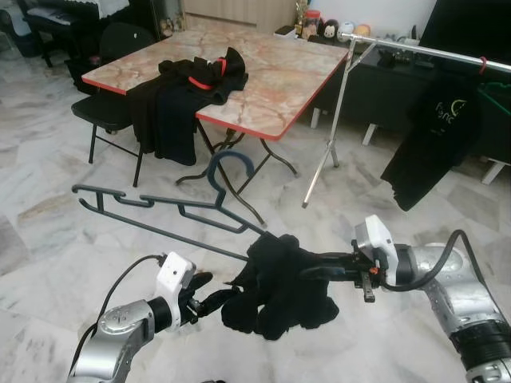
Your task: Hang hanger
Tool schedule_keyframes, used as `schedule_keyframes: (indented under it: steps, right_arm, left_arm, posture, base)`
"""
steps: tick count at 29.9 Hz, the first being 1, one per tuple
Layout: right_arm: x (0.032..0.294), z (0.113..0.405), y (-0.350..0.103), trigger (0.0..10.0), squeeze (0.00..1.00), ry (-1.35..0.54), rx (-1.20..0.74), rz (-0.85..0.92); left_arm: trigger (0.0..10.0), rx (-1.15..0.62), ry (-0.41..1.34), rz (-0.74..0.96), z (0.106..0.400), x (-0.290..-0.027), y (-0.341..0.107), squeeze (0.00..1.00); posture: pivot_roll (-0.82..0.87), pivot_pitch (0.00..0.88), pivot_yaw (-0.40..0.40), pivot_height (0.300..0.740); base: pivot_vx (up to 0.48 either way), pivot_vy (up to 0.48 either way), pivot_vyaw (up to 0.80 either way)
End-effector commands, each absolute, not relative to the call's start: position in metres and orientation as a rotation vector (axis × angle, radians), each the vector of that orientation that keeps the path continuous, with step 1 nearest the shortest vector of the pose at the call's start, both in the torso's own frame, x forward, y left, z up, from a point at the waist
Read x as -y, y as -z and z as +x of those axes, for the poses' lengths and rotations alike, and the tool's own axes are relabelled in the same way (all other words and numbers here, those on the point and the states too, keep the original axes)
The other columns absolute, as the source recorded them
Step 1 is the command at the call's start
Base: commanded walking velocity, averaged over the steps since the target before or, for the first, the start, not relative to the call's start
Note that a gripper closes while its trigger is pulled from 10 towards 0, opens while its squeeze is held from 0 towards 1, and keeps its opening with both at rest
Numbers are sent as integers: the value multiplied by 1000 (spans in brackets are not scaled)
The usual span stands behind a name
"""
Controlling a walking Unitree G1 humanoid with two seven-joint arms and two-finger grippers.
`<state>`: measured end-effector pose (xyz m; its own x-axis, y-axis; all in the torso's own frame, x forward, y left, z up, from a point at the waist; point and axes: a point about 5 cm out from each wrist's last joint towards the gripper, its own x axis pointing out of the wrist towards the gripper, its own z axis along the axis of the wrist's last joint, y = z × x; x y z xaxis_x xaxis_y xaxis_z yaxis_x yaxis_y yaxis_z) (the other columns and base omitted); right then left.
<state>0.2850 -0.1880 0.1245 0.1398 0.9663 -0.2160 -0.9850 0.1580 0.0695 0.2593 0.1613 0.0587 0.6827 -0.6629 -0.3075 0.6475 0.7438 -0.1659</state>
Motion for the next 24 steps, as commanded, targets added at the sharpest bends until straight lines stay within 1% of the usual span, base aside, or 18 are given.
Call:
schedule_keyframes:
  steps: [1,3,5,7,10,17,20,24]
  right_arm:
    - [187,289,-138,10000,0,-1434,-184,-124]
    - [187,288,-139,10000,0,-1442,-189,-124]
    - [187,288,-140,10000,0,-1445,-190,-125]
    - [188,288,-141,10000,0,-1446,-192,-127]
    - [187,288,-142,10000,0,-1451,-194,-130]
    - [182,287,-145,10000,0,-1480,-181,-131]
    - [179,286,-148,10000,0,-1499,-170,-132]
    - [178,286,-149,10000,0,-1503,-167,-135]
  left_arm:
    - [10000,-360,692,-30,261,-166,-57,0]
    - [10000,-342,638,-20,263,-172,-55,0]
    - [10000,-336,636,-6,261,-174,-55,0]
    - [10000,-355,663,18,257,-175,-53,0]
    - [10000,-441,777,144,241,-178,-43,0]
    - [10000,-492,876,181,232,-179,-40,0]
    - [10000,-483,940,141,229,-172,-44,0]
    - [10000,-476,942,147,231,-170,-44,0]
  posture:
    - [-13,0,-26,740]
    - [-14,0,-27,740]
    - [-16,0,-28,740]
    - [-16,0,-28,740]
    - [-11,0,-30,740]
    - [-11,0,-32,740]
    - [-13,0,-32,740]
    - [-14,0,-33,740]
  base:
    - [0,0,0]
    - [0,0,0]
    - [0,0,0]
    - [0,0,0]
    - [0,0,0]
    - [0,0,0]
    - [0,0,0]
    - [0,0,0]
